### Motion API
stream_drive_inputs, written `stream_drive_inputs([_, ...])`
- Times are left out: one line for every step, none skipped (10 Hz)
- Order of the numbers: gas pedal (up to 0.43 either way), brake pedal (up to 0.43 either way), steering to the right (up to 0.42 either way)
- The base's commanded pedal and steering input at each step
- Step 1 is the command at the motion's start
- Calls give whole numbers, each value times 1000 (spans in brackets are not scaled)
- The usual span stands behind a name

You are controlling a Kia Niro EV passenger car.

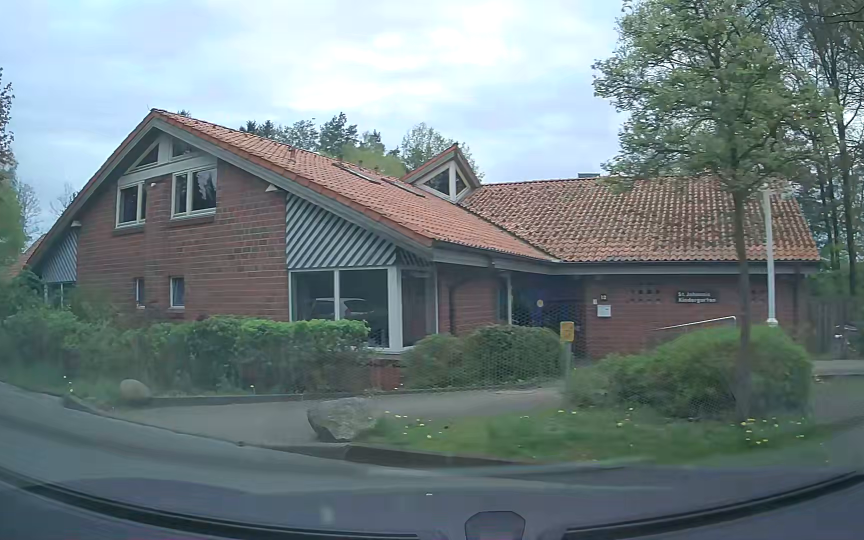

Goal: Follow the waypoints while adhering to traffic rules and regulations

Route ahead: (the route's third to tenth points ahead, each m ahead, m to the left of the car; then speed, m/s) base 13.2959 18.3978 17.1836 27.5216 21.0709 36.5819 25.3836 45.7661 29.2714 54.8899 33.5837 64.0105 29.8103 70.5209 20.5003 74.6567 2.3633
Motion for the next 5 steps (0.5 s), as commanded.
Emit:
stream_drive_inputs([79, 0, -684])
stream_drive_inputs([79, 0, -695])
stream_drive_inputs([79, 0, -713])
stream_drive_inputs([79, 0, -725])
stream_drive_inputs([79, 0, -736])
